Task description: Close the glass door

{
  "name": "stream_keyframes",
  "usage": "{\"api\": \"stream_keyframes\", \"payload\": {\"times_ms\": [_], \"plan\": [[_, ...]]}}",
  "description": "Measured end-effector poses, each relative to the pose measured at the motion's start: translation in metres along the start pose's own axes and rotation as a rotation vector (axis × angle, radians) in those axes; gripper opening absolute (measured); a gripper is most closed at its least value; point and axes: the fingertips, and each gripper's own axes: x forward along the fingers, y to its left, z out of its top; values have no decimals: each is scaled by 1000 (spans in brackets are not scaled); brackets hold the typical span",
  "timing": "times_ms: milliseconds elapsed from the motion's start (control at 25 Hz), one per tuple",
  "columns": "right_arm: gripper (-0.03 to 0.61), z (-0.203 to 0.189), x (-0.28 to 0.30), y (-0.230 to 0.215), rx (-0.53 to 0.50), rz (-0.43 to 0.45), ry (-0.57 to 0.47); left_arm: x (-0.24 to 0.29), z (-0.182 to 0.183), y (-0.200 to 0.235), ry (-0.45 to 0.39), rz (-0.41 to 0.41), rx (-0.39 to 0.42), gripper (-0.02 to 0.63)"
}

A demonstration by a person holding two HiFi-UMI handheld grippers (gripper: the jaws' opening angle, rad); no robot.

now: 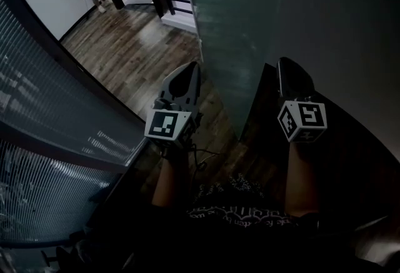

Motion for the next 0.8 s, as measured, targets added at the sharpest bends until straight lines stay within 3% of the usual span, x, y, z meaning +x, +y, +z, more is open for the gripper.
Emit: {"api": "stream_keyframes", "payload": {"times_ms": [400,800], "plan": [[86,-26,48,-9,37,124,64,37,-11,12,12,32,17,2],[91,-65,70,8,80,215,151,45,-24,21,42,52,38,2]]}}
